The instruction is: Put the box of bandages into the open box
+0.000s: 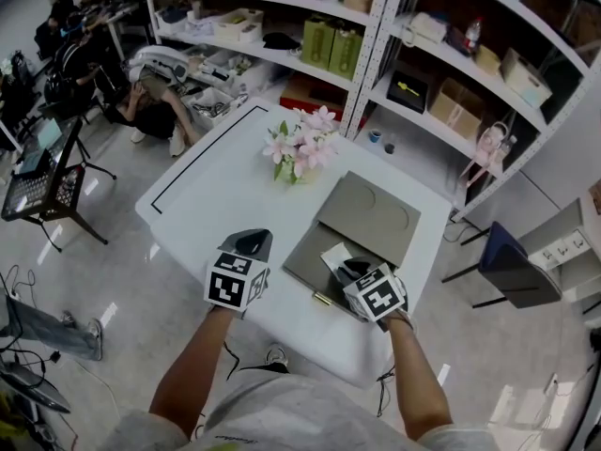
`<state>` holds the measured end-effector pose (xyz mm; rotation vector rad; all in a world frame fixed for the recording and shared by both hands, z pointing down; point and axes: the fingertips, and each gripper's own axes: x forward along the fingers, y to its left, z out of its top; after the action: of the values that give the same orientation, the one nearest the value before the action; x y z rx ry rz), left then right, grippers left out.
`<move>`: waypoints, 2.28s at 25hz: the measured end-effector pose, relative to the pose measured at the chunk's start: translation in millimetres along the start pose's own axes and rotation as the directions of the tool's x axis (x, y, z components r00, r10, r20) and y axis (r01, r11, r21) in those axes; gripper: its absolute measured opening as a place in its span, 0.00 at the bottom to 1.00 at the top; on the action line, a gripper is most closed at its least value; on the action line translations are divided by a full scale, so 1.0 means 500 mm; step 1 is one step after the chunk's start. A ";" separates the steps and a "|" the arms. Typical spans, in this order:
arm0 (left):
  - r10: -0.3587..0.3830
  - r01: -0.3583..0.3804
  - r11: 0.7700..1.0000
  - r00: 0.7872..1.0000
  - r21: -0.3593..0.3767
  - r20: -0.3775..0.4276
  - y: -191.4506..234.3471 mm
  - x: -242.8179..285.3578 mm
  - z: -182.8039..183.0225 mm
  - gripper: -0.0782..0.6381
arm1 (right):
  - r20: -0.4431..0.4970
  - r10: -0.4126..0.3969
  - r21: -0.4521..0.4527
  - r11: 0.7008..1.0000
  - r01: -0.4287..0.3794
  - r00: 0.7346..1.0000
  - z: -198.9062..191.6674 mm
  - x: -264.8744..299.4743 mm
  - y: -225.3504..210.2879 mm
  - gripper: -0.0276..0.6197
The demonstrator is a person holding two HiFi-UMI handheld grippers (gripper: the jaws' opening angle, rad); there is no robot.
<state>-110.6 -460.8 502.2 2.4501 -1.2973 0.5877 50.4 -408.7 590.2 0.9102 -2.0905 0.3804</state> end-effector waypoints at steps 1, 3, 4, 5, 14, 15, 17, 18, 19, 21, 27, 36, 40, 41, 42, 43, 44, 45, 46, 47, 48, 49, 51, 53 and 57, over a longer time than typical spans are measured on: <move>0.003 -0.003 1.000 1.000 0.001 0.002 -0.001 -0.003 0.000 0.11 | 0.009 -0.002 0.002 1.000 0.002 1.000 0.005 -0.005 0.000 0.15; 0.010 -0.010 1.000 1.000 0.002 0.005 -0.003 -0.011 0.001 0.11 | 0.025 -0.003 0.008 1.000 0.003 1.000 0.012 -0.016 0.001 0.15; 0.013 -0.013 1.000 1.000 0.002 0.007 -0.006 -0.016 0.002 0.11 | 0.032 -0.004 0.012 1.000 0.003 0.999 0.015 -0.023 0.001 0.15; 0.016 -0.016 1.000 1.000 0.003 0.009 -0.008 -0.021 0.003 0.11 | 0.041 -0.004 0.016 1.000 0.003 0.999 0.019 -0.030 0.002 0.15; 0.045 -0.045 0.999 0.999 0.009 0.026 -0.045 -0.066 0.003 0.11 | 0.174 -0.017 0.058 0.998 0.007 0.985 0.059 -0.113 0.004 0.15; 0.048 -0.048 0.999 0.998 0.009 0.028 -0.050 -0.070 0.002 0.11 | 0.187 -0.020 0.058 0.998 0.009 0.982 0.063 -0.123 0.005 0.15; 0.052 -0.052 0.999 0.998 0.009 0.032 -0.062 -0.080 0.001 0.11 | 0.211 -0.025 0.059 0.998 0.013 0.977 0.070 -0.144 0.008 0.14; 0.053 -0.053 0.999 0.998 0.009 0.035 -0.069 -0.085 0.000 0.11 | 0.222 -0.028 0.058 0.998 0.015 0.975 0.072 -0.155 0.009 0.14; 0.053 -0.054 0.999 0.998 0.008 0.037 -0.076 -0.089 0.000 0.11 | 0.233 -0.031 0.059 0.998 0.018 0.972 0.074 -0.166 0.011 0.14; 0.055 -0.056 0.998 0.998 0.008 0.043 -0.090 -0.099 0.000 0.11 | 0.254 -0.039 0.063 0.998 0.023 0.966 0.076 -0.189 0.012 0.14; 0.074 -0.075 0.997 0.995 0.007 0.059 -0.116 -0.129 0.002 0.11 | 0.313 -0.061 0.094 0.995 0.033 0.948 0.080 -0.248 0.008 0.13; 0.109 -0.108 0.994 0.990 -0.011 0.086 -0.146 -0.173 0.002 0.11 | 0.379 -0.102 0.124 0.991 0.059 0.920 0.071 -0.323 0.006 0.08; 0.113 -0.112 0.994 0.989 -0.012 0.091 -0.166 -0.179 0.003 0.11 | 0.419 -0.136 0.155 0.985 0.077 0.898 0.063 -0.359 -0.003 0.05; 0.113 -0.112 0.994 0.989 -0.011 0.092 -0.170 -0.180 0.003 0.11 | 0.429 -0.145 0.164 0.983 0.081 0.891 0.062 -0.368 -0.006 0.05; 0.113 -0.113 0.994 0.989 -0.011 0.093 -0.174 -0.182 0.004 0.11 | 0.438 -0.152 0.172 0.982 0.084 0.886 0.060 -0.375 -0.008 0.05; 0.114 -0.113 0.994 0.989 -0.010 0.093 -0.178 -0.183 0.004 0.11 | 0.445 -0.158 0.178 0.980 0.087 0.881 0.058 -0.381 -0.009 0.05; 0.114 -0.114 0.993 0.989 -0.010 0.093 -0.182 -0.184 0.003 0.11 | 0.449 -0.164 0.181 0.979 0.090 0.878 0.056 -0.386 -0.010 0.05; 0.115 -0.114 0.993 0.989 -0.010 0.092 -0.185 -0.185 0.002 0.11 | 0.452 -0.168 0.183 0.979 0.093 0.876 0.052 -0.390 -0.010 0.05; 0.115 -0.114 0.993 0.989 -0.010 0.092 -0.189 -0.185 0.000 0.11 | 0.455 -0.171 0.186 0.978 0.095 0.874 0.048 -0.394 -0.010 0.05; 0.115 -0.114 0.993 0.989 -0.009 0.092 -0.193 -0.186 0.000 0.11 | 0.458 -0.174 0.189 0.977 0.096 0.872 0.044 -0.397 -0.010 0.05; 0.114 -0.114 0.993 0.989 -0.008 0.092 -0.196 -0.186 -0.001 0.11 | 0.460 -0.177 0.194 0.976 0.096 0.870 0.041 -0.401 -0.011 0.05; 0.115 -0.114 0.993 0.989 -0.007 0.091 -0.199 -0.187 0.000 0.11 | 0.462 -0.179 0.198 0.975 0.096 0.868 0.038 -0.404 -0.013 0.05; 0.115 -0.115 0.993 0.989 -0.005 0.091 -0.202 -0.188 0.001 0.11 | 0.465 -0.182 0.206 0.974 0.094 0.866 0.034 -0.408 -0.014 0.05; 0.114 -0.115 0.993 0.989 -0.003 0.092 -0.203 -0.189 0.001 0.11 | 0.466 -0.185 0.211 0.973 0.094 0.866 0.030 -0.409 -0.013 0.05; 0.112 -0.113 0.994 0.989 -0.002 0.092 -0.206 -0.190 -0.001 0.11 | 0.464 -0.190 0.215 0.972 0.098 0.865 0.022 -0.415 -0.015 0.05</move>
<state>-72.5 -337.2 448.2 2.4449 -1.4797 0.5107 135.9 -321.2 421.9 1.3807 -2.4427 0.2891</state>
